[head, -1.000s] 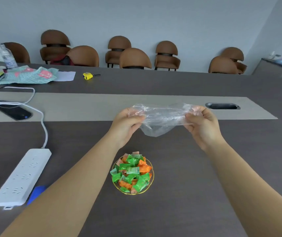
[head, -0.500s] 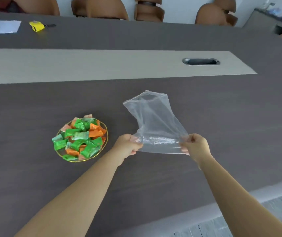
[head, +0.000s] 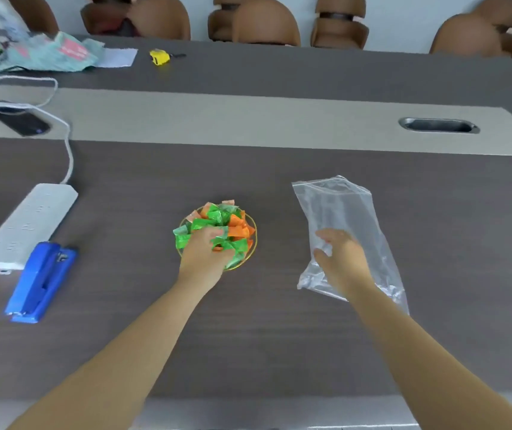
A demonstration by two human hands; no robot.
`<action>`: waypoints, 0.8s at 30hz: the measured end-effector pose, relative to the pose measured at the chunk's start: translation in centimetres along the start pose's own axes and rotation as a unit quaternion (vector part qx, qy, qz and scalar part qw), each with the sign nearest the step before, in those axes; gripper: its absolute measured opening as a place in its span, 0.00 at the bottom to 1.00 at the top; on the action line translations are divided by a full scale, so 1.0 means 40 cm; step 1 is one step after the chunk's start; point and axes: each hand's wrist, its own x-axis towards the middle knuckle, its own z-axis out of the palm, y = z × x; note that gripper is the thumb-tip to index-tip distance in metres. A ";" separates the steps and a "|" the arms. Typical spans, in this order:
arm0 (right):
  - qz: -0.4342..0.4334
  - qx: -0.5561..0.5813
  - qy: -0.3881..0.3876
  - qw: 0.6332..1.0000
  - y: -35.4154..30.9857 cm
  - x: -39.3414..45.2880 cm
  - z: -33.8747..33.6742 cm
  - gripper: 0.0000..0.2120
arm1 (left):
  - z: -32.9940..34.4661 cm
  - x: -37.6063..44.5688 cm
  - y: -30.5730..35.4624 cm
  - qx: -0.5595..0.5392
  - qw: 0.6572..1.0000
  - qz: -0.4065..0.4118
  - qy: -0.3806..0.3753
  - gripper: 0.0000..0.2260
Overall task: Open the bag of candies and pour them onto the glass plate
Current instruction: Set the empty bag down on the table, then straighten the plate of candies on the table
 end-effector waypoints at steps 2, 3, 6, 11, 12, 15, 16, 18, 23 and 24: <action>0.011 0.045 -0.041 0.998 -0.054 0.011 0.055 0.19 | -0.075 0.034 -0.040 0.006 0.999 -0.020 0.050 0.22; 0.021 0.059 -0.059 0.996 -0.074 0.021 0.084 0.19 | -0.107 0.053 -0.060 0.008 0.998 -0.037 0.059 0.23; 0.091 0.115 -0.093 0.985 -0.110 0.058 0.166 0.21 | -0.167 0.101 -0.109 -0.031 0.993 -0.112 0.027 0.28; 0.247 0.299 -0.123 0.913 -0.135 0.090 0.246 0.19 | -0.186 0.158 -0.141 -0.192 0.949 -0.227 -0.102 0.24; 0.251 0.313 -0.124 0.907 -0.134 0.096 0.254 0.17 | -0.186 0.170 -0.143 -0.202 0.944 -0.229 -0.127 0.23; 0.246 0.308 -0.111 0.912 -0.137 0.110 0.267 0.08 | -0.177 0.197 -0.147 -0.204 0.941 -0.212 -0.166 0.17; 0.247 0.304 -0.102 0.914 -0.137 0.115 0.271 0.06 | -0.173 0.204 -0.148 -0.210 0.941 -0.209 -0.162 0.15; 0.250 0.305 -0.084 0.915 -0.141 0.129 0.277 0.05 | -0.166 0.222 -0.146 -0.225 0.940 -0.206 -0.150 0.14; 0.255 0.343 -0.063 0.902 -0.164 0.205 0.295 0.08 | -0.156 0.308 -0.129 -0.240 0.939 -0.207 -0.132 0.14; 0.256 0.350 -0.058 0.899 -0.172 0.229 0.299 0.07 | -0.153 0.333 -0.123 -0.244 0.939 -0.207 -0.125 0.15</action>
